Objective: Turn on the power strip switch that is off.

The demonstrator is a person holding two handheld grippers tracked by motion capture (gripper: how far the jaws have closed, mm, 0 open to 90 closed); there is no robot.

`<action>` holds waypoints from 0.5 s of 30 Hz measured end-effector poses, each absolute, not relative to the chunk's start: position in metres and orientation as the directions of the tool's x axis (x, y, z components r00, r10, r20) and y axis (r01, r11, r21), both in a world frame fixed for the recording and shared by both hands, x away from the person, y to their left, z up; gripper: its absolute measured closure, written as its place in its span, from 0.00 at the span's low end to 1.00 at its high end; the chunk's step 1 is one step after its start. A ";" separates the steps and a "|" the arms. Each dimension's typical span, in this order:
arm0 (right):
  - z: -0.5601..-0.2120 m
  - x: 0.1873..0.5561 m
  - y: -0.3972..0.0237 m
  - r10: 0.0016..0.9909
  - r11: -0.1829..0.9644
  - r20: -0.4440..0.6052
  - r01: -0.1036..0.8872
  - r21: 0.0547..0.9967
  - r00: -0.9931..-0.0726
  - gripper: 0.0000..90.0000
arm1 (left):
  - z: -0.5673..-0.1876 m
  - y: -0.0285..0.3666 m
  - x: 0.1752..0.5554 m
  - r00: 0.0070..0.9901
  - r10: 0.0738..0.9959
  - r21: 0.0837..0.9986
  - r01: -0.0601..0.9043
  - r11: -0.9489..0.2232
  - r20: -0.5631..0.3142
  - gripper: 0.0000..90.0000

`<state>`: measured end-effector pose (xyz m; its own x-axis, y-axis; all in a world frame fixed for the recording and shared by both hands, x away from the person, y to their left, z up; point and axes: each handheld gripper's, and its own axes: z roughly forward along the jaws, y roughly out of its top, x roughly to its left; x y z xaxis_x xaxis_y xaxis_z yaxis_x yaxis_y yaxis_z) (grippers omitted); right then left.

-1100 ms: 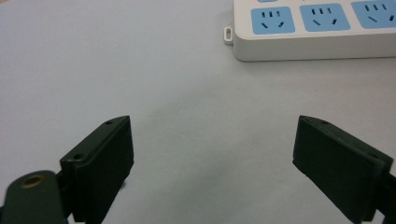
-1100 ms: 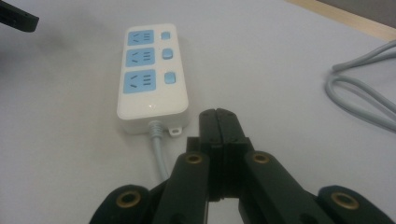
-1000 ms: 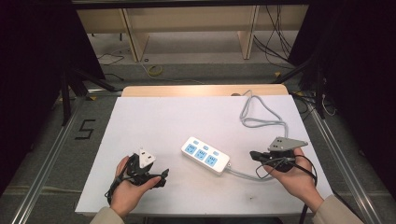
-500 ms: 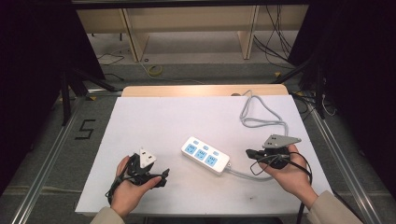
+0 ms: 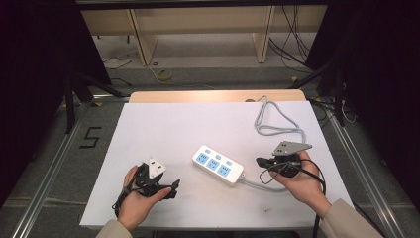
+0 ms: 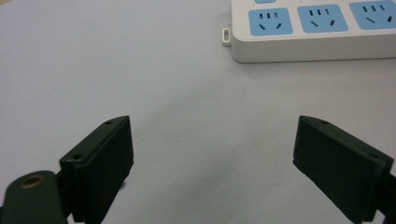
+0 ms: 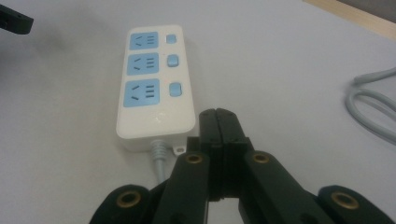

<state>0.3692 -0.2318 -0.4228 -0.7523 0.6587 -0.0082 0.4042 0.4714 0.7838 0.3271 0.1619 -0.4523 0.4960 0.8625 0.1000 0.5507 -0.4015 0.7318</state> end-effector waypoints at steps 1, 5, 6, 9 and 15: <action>-0.423 0.369 -0.232 0.659 0.471 -0.008 0.404 0.784 -0.752 1.00 | -0.452 0.162 0.327 0.495 0.863 0.732 0.550 -0.401 0.100 0.13; -0.423 0.371 -0.229 0.654 0.478 -0.011 0.402 0.781 -0.756 1.00 | -0.452 0.162 0.327 0.495 0.863 0.732 0.551 -0.401 0.100 0.13; -0.423 0.371 -0.227 0.655 0.477 -0.008 0.406 0.779 -0.755 1.00 | -0.452 0.162 0.327 0.495 0.863 0.732 0.551 -0.401 0.100 0.13; -0.423 0.372 -0.226 0.655 0.480 -0.008 0.407 0.777 -0.756 1.00 | -0.452 0.162 0.327 0.496 0.862 0.732 0.550 -0.402 0.100 0.13; -0.423 0.375 -0.222 0.652 0.484 -0.009 0.406 0.775 -0.759 1.00 | -0.453 0.161 0.327 0.497 0.862 0.733 0.548 -0.403 0.101 0.13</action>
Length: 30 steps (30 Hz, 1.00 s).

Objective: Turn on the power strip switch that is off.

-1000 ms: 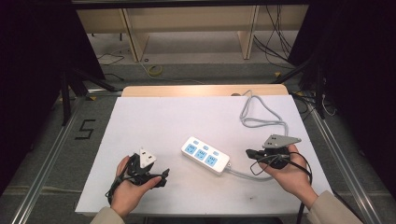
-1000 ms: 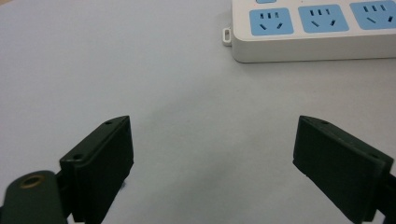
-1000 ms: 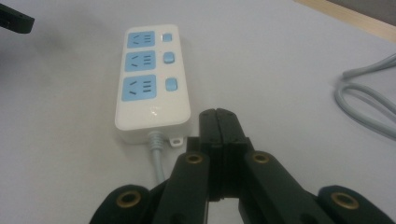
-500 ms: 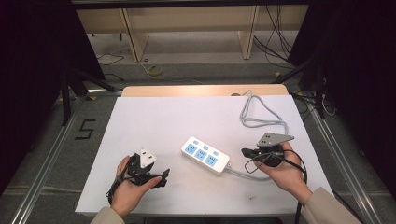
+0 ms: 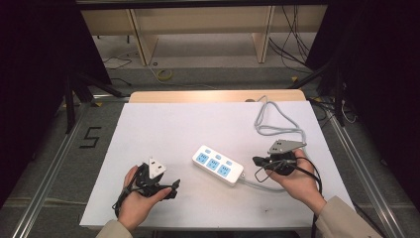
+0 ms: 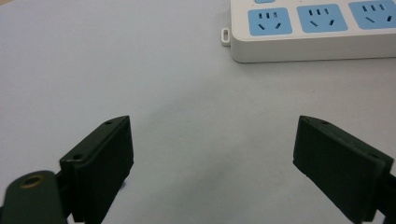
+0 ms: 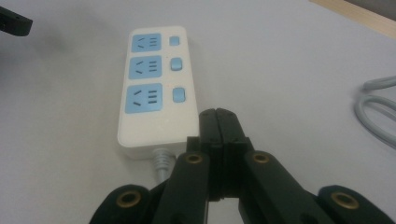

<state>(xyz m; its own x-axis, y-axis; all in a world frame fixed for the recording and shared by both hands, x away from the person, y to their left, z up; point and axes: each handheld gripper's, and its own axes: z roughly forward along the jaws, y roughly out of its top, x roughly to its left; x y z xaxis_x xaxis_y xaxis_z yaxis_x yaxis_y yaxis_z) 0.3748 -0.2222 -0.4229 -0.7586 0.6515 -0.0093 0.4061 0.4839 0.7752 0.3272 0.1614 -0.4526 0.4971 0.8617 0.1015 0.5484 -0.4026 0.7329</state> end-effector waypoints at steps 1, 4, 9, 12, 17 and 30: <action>-0.423 0.375 -0.222 0.652 0.484 -0.009 0.406 0.775 -0.759 1.00 | -0.452 0.161 0.327 0.498 0.861 0.731 0.550 -0.404 0.101 0.13; -0.423 0.376 -0.220 0.651 0.484 -0.009 0.406 0.775 -0.759 1.00 | -0.453 0.161 0.327 0.499 0.861 0.733 0.548 -0.404 0.102 0.13; -0.423 0.378 -0.217 0.646 0.487 -0.008 0.404 0.774 -0.763 1.00 | -0.452 0.161 0.327 0.501 0.859 0.731 0.548 -0.407 0.104 0.13; -0.423 0.379 -0.216 0.646 0.488 -0.008 0.405 0.774 -0.763 1.00 | -0.453 0.161 0.327 0.504 0.857 0.730 0.547 -0.411 0.105 0.13; -0.424 0.380 -0.213 0.644 0.491 -0.010 0.403 0.772 -0.765 1.00 | -0.453 0.160 0.327 0.503 0.858 0.730 0.546 -0.410 0.105 0.13; -0.425 0.384 -0.207 0.643 0.491 -0.003 0.409 0.769 -0.766 1.00 | -0.453 0.160 0.327 0.504 0.857 0.732 0.545 -0.410 0.105 0.13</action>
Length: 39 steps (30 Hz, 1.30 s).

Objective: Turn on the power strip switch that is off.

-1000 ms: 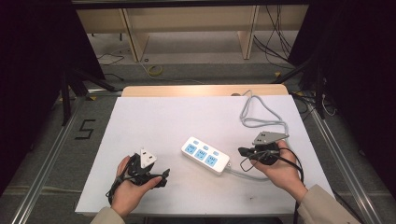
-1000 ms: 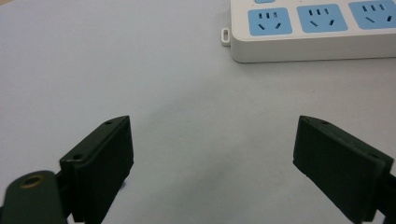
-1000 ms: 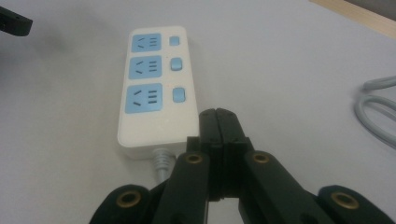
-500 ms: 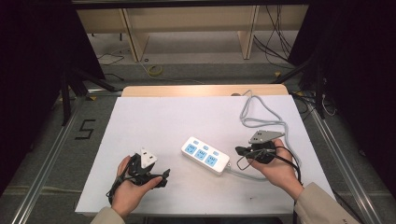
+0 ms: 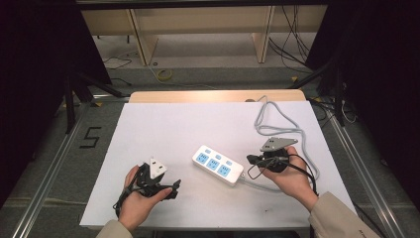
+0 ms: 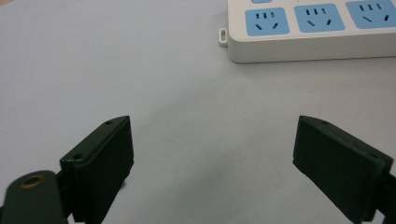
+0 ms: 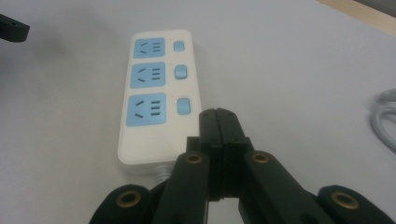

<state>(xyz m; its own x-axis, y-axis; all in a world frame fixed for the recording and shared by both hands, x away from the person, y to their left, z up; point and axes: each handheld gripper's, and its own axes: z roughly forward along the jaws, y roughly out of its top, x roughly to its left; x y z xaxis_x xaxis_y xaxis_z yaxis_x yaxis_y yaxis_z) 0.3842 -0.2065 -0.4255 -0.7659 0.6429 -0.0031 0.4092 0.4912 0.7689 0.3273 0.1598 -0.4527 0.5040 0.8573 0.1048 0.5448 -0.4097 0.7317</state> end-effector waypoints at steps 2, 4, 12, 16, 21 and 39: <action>-0.426 0.385 -0.206 0.641 0.495 -0.005 0.408 0.767 -0.768 1.00 | -0.453 0.160 0.327 0.503 0.858 0.732 0.544 -0.409 0.105 0.13; -0.426 0.386 -0.205 0.642 0.494 -0.003 0.410 0.767 -0.767 1.00 | -0.453 0.160 0.327 0.504 0.857 0.731 0.544 -0.411 0.106 0.13; -0.425 0.388 -0.200 0.638 0.496 -0.003 0.407 0.767 -0.770 1.00 | -0.453 0.160 0.327 0.504 0.857 0.731 0.545 -0.411 0.106 0.13; -0.425 0.390 -0.197 0.634 0.499 -0.003 0.406 0.765 -0.773 1.00 | -0.453 0.159 0.327 0.504 0.857 0.732 0.545 -0.409 0.104 0.13; -0.425 0.391 -0.195 0.634 0.499 -0.004 0.405 0.766 -0.774 1.00 | -0.453 0.159 0.327 0.505 0.857 0.732 0.545 -0.410 0.104 0.13; -0.425 0.396 -0.183 0.625 0.507 -0.010 0.397 0.765 -0.781 1.00 | -0.453 0.159 0.327 0.505 0.856 0.731 0.544 -0.412 0.107 0.14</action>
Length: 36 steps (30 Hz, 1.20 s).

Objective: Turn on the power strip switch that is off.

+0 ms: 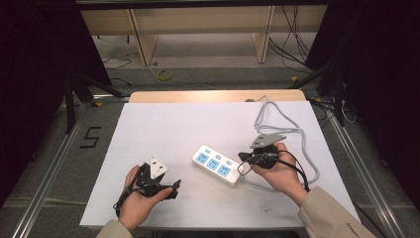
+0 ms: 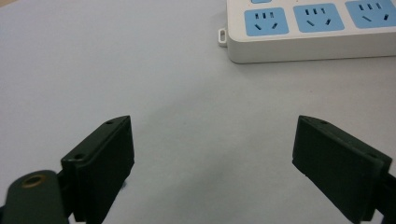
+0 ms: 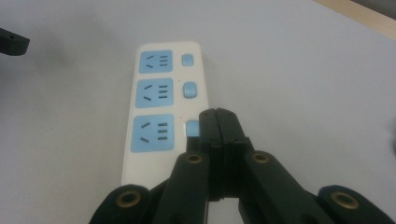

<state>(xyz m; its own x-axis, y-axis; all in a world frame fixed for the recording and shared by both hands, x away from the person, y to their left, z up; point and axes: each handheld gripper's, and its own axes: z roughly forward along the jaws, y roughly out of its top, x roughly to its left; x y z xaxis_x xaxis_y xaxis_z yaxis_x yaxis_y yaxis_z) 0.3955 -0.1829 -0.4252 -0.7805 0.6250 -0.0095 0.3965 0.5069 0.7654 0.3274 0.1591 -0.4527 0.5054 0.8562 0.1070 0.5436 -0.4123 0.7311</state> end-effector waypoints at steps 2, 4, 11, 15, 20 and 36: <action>-0.425 0.396 -0.182 0.625 0.506 -0.009 0.396 0.766 -0.780 1.00 | -0.453 0.159 0.327 0.506 0.856 0.731 0.542 -0.414 0.109 0.14; -0.425 0.397 -0.181 0.624 0.508 -0.012 0.394 0.766 -0.781 1.00 | -0.453 0.159 0.327 0.505 0.856 0.732 0.543 -0.412 0.107 0.14; -0.426 0.399 -0.178 0.626 0.503 -0.004 0.400 0.766 -0.779 1.00 | -0.453 0.159 0.327 0.506 0.855 0.732 0.541 -0.415 0.110 0.14; -0.426 0.401 -0.176 0.628 0.499 -0.003 0.400 0.769 -0.778 1.00 | -0.453 0.159 0.327 0.505 0.856 0.734 0.539 -0.413 0.111 0.14; -0.428 0.402 -0.174 0.631 0.498 -0.003 0.402 0.768 -0.776 1.00 | -0.452 0.159 0.327 0.506 0.855 0.733 0.540 -0.415 0.112 0.14; -0.431 0.407 -0.165 0.630 0.512 -0.022 0.394 0.763 -0.776 1.00 | -0.452 0.159 0.327 0.506 0.855 0.734 0.538 -0.416 0.114 0.14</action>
